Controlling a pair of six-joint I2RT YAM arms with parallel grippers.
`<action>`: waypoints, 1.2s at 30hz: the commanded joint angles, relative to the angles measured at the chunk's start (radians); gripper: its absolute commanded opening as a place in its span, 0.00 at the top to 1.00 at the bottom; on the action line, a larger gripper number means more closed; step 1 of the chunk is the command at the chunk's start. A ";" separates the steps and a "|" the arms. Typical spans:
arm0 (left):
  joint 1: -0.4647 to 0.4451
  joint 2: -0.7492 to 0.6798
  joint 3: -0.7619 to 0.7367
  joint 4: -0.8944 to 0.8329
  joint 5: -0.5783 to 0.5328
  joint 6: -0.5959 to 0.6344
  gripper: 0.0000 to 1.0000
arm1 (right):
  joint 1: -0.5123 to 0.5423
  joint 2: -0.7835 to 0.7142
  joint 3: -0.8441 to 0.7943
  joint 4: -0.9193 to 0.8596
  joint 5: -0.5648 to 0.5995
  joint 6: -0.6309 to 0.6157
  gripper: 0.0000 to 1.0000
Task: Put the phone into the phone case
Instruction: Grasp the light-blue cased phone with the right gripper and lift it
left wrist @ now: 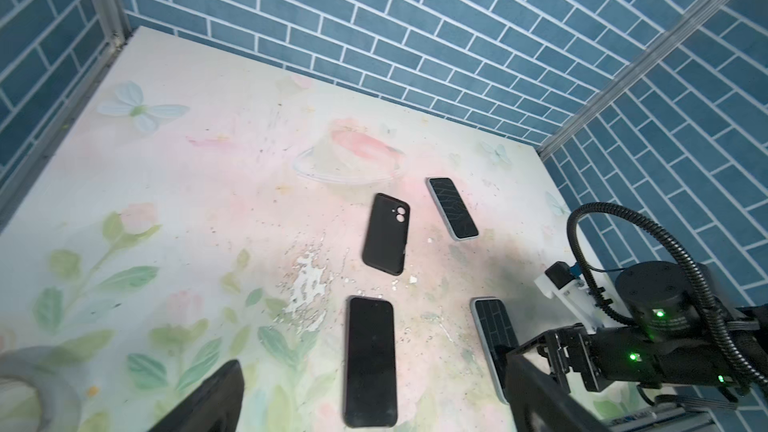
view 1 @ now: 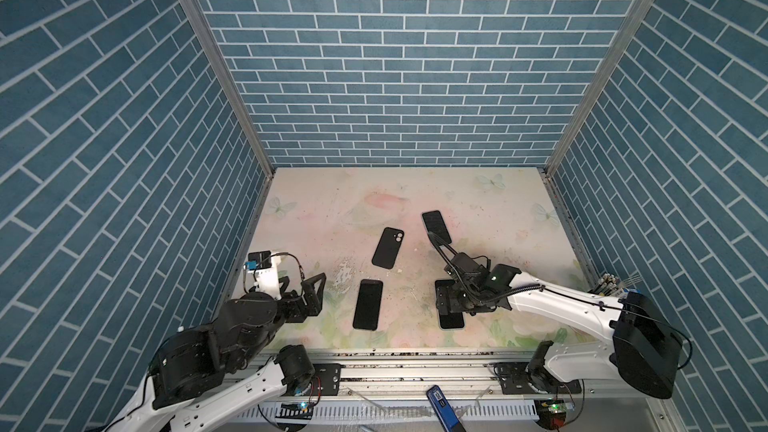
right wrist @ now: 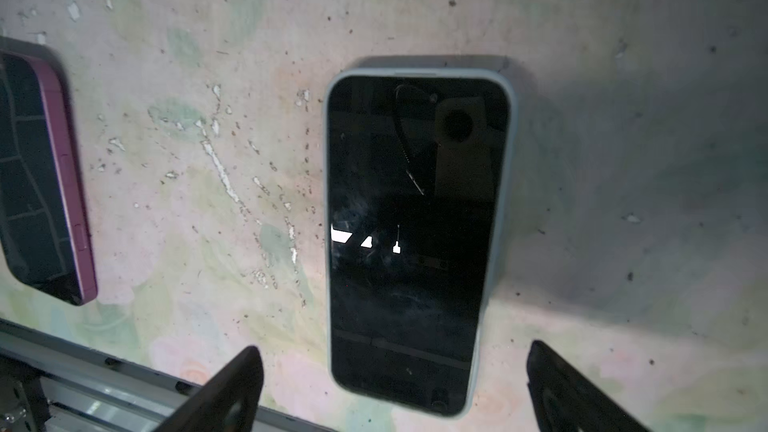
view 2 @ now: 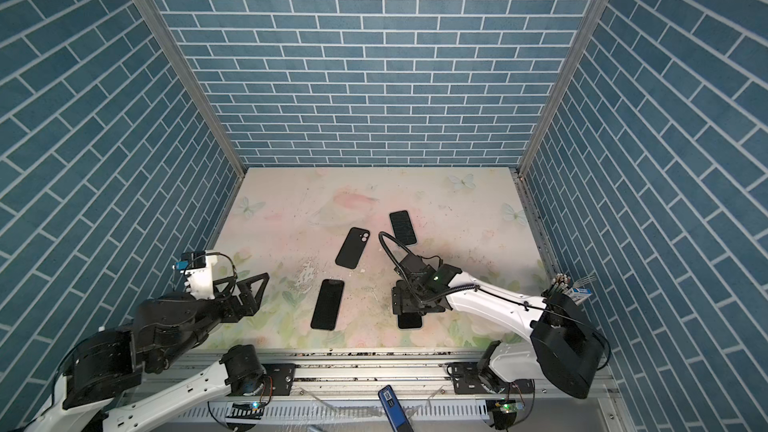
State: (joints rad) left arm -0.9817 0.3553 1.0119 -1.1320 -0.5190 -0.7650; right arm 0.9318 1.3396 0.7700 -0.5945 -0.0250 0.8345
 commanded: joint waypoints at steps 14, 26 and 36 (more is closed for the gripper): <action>0.003 -0.080 -0.071 -0.067 -0.010 0.071 0.00 | 0.030 0.194 0.140 -0.116 0.099 0.104 0.01; 0.195 -0.077 -0.118 -0.003 0.149 0.132 0.00 | 0.044 0.290 0.137 -0.111 0.101 0.122 0.02; 0.251 -0.074 -0.130 0.003 0.178 0.134 0.01 | 0.044 0.309 0.114 -0.111 0.101 0.130 0.21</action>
State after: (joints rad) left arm -0.7433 0.2779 0.8948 -1.1381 -0.3569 -0.6468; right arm 0.9707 1.6180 0.8959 -0.6704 0.0532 0.9340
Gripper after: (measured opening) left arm 0.995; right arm 0.797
